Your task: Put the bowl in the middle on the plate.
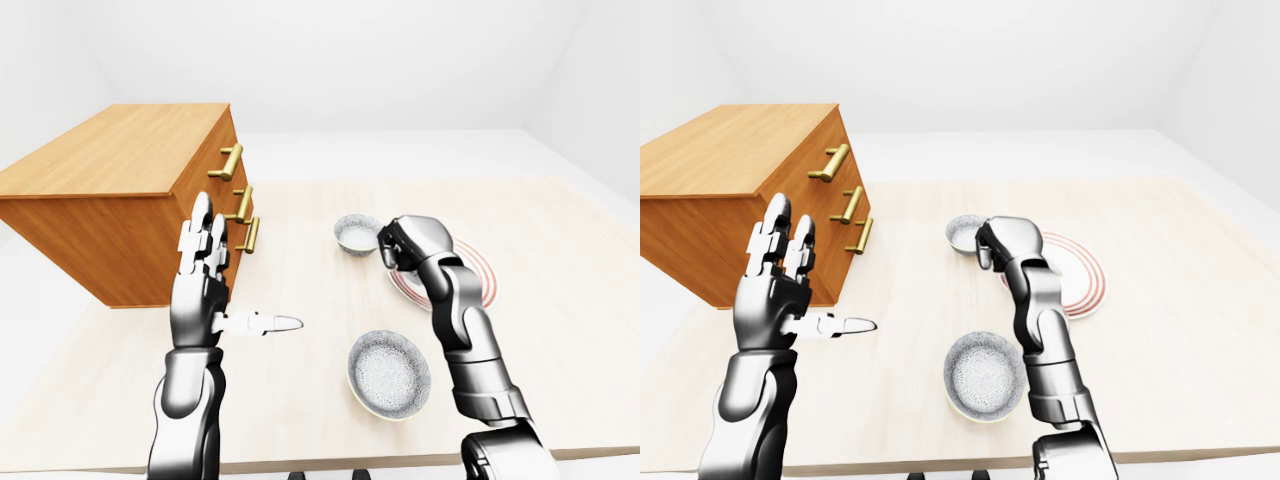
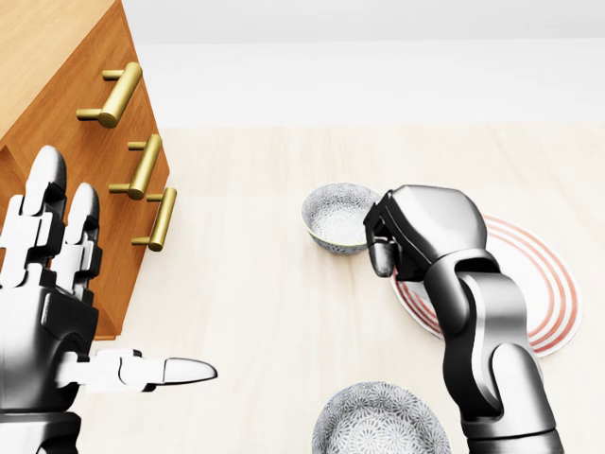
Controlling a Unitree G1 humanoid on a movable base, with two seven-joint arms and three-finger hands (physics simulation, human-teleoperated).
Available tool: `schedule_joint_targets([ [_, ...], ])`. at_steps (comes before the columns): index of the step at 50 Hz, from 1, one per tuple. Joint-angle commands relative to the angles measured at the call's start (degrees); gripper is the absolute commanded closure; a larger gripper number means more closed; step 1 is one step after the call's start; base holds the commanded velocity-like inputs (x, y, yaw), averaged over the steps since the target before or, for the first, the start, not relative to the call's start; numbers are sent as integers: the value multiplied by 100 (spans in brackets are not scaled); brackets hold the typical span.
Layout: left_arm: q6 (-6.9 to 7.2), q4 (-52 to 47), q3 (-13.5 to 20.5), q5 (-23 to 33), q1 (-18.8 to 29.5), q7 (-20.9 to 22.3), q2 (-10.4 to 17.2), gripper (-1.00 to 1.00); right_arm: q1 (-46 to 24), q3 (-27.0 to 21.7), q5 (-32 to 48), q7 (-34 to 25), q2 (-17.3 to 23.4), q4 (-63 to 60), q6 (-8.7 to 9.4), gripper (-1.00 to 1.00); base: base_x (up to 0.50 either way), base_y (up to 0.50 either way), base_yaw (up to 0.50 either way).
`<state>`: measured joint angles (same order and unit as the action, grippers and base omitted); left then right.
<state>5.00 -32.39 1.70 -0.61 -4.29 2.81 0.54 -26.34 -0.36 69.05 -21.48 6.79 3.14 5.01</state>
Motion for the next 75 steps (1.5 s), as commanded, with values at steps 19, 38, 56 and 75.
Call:
schedule_joint_targets([
  [19, 0, 94, 49, -84, -23, 6, 3, -100, -432, -248, 1240, 208, 526, 972, -1, 100, 0, 0, 0],
  [38, 0, 167, 96, -153, 8, 29, 12, -100, -680, -242, 1189, 459, 765, 1622, -1, 100, 0, 0, 0],
  [56, 0, 131, 91, -141, 12, 29, 20, -100, -1087, -247, 776, 1122, 962, 2693, -1, 100, 0, 0, 0],
  [75, 0, 269, 146, -173, 12, 30, 18, -100, -1674, -86, 119, 2168, 1231, 4302, -1, 100, 0, 0, 0],
])
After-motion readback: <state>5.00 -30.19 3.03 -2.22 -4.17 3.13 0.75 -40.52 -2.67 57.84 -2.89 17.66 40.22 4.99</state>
